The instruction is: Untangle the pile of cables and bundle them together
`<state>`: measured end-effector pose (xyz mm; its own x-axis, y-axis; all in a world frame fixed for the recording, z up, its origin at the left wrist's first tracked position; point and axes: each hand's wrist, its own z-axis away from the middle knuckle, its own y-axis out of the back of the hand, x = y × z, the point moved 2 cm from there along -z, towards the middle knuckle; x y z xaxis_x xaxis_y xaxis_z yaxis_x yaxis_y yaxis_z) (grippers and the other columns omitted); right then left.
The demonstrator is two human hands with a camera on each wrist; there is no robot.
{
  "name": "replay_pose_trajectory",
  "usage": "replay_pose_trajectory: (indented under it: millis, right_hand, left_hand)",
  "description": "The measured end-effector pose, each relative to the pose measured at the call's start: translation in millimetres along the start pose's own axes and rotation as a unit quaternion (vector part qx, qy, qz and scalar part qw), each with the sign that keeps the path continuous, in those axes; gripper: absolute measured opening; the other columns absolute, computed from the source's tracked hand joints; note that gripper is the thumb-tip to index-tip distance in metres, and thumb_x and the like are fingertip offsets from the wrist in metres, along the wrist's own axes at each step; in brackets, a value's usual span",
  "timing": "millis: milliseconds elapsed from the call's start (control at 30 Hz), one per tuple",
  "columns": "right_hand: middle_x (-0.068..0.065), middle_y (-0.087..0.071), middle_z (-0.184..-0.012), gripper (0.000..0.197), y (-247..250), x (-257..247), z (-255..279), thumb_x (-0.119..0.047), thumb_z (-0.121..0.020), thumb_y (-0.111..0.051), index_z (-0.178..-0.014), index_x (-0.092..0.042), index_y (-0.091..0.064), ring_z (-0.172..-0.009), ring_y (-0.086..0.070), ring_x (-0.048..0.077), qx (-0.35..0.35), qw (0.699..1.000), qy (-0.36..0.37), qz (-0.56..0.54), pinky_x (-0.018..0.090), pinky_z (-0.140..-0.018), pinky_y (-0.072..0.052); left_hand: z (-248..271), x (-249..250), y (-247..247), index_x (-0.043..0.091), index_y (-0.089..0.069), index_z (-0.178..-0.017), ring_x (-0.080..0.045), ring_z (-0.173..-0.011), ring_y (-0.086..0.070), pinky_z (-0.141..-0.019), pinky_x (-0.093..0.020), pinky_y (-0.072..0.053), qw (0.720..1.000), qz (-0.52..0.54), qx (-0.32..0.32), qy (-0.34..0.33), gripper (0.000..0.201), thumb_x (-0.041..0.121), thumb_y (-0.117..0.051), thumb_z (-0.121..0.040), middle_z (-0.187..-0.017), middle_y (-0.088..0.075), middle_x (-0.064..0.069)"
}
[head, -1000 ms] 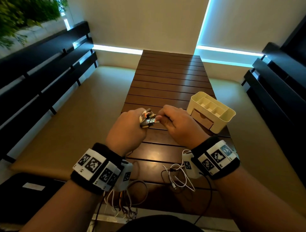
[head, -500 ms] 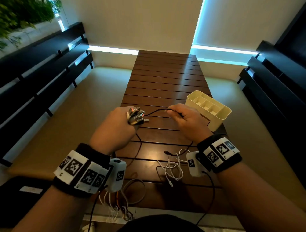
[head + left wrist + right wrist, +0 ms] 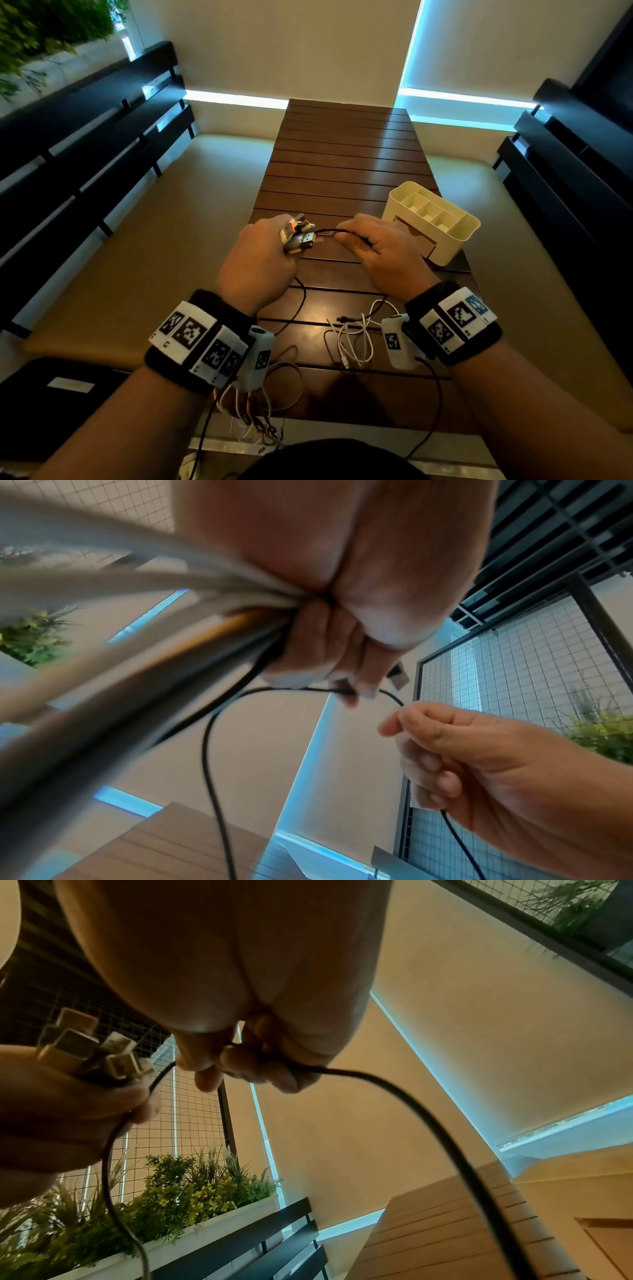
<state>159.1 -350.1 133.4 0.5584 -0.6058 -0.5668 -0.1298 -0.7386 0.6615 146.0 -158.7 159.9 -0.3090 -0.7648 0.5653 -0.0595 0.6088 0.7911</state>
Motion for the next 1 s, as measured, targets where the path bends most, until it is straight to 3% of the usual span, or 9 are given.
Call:
replay_pose_trajectory:
  millis: [100,267,333,433,567,633,767,900,1000]
  right_hand:
    - [-0.018,-0.057,-0.081,0.011,-7.4,7.9,4.4,-0.020,-0.100,-0.056,-0.100,-0.018,-0.067,-0.078,-0.055,-0.004,-0.015,0.998,-0.054,-0.024,0.005,-0.067,-0.038]
    - [-0.012,-0.057,-0.080,0.011,-13.2,40.8,23.8,-0.025,-0.102,-0.052,-0.097,-0.022,-0.062,-0.072,-0.053,-0.004,-0.027,0.983,-0.179,-0.027,0.015,-0.064,-0.038]
    - [-0.011,-0.058,-0.081,0.012,-11.1,43.8,24.8,-0.026,-0.102,-0.052,-0.098,-0.022,-0.063,-0.074,-0.055,-0.003,-0.010,0.982,-0.187,-0.024,0.015,-0.065,-0.041]
    - [-0.009,-0.060,-0.085,0.014,-4.1,42.2,19.4,-0.022,-0.101,-0.054,-0.104,-0.018,-0.067,-0.078,-0.060,0.001,0.051,0.982,-0.180,-0.021,0.011,-0.070,-0.045]
    - [-0.010,-0.060,-0.086,0.018,-9.3,58.5,28.4,-0.017,-0.099,-0.057,-0.111,-0.016,-0.069,-0.080,-0.060,0.008,-0.004,0.975,-0.224,-0.007,0.027,-0.078,-0.052]
    - [-0.009,-0.063,-0.091,0.019,-11.9,64.2,37.2,-0.016,-0.097,-0.059,-0.111,-0.015,-0.071,-0.084,-0.059,0.008,0.013,0.972,-0.233,0.014,0.029,-0.083,-0.052]
    - [0.002,-0.067,-0.093,0.019,-9.3,58.5,39.7,-0.014,-0.096,-0.060,-0.110,-0.012,-0.074,-0.085,-0.059,0.013,0.079,0.979,-0.169,0.083,0.020,-0.076,-0.047]
    - [0.007,-0.067,-0.089,0.019,-4.7,56.3,40.0,-0.011,-0.095,-0.060,-0.109,-0.010,-0.073,-0.086,-0.059,0.020,0.102,0.980,-0.123,0.119,0.033,-0.076,-0.050]
    - [0.005,-0.069,-0.091,0.019,-5.1,55.2,47.0,-0.010,-0.093,-0.065,-0.109,-0.012,-0.074,-0.085,-0.056,0.001,0.109,0.982,-0.128,0.089,0.014,-0.078,-0.045]
  left_hand:
    - [3.8,-2.7,5.0,0.016,-0.055,-0.073,-0.016,-0.057,-0.049,-0.050,-0.033,-0.036,0.997,0.052,0.064,-0.004,0.023,0.015,-0.056,-0.096,-0.064,-0.054,0.003]
    - [3.0,-19.5,26.1,0.011,-0.059,-0.077,-0.020,-0.057,-0.051,-0.055,-0.041,-0.049,0.983,0.103,0.138,0.070,0.023,0.023,-0.060,-0.097,-0.069,-0.060,-0.007]
    - [5.1,-22.4,24.6,0.007,-0.058,-0.076,-0.027,-0.057,-0.050,-0.054,-0.045,-0.046,0.987,0.099,0.112,0.062,0.025,0.021,-0.060,-0.096,-0.067,-0.059,-0.010]
    - [11.1,-24.7,16.2,0.004,-0.055,-0.072,-0.022,-0.054,-0.040,-0.051,-0.037,-0.034,0.989,0.118,0.072,0.052,0.027,0.017,-0.060,-0.095,-0.061,-0.052,-0.009]
    - [13.5,-24.5,13.9,0.015,-0.051,-0.066,-0.016,-0.054,-0.042,-0.051,-0.030,-0.030,0.996,0.075,0.016,0.048,0.029,0.017,-0.059,-0.094,-0.062,-0.052,-0.001]
    - [15.3,-23.0,12.3,0.018,-0.049,-0.065,-0.017,-0.056,-0.045,-0.051,-0.030,-0.030,0.998,0.032,-0.021,0.042,0.031,0.017,-0.057,-0.095,-0.063,-0.052,0.000]
    - [18.7,-27.5,8.6,0.016,-0.050,-0.066,-0.014,-0.056,-0.044,-0.051,-0.029,-0.029,0.998,0.015,-0.044,0.052,0.030,0.016,-0.057,-0.095,-0.063,-0.053,0.000]
    - [18.5,-31.6,9.7,0.016,-0.053,-0.070,-0.015,-0.058,-0.047,-0.052,-0.029,-0.031,0.996,0.021,-0.061,0.059,0.027,0.020,-0.057,-0.096,-0.067,-0.056,-0.001]
    - [19.6,-31.4,9.8,0.017,-0.051,-0.067,-0.015,-0.057,-0.045,-0.052,-0.030,-0.030,0.997,0.042,-0.051,0.037,0.029,0.018,-0.058,-0.095,-0.065,-0.054,0.000]
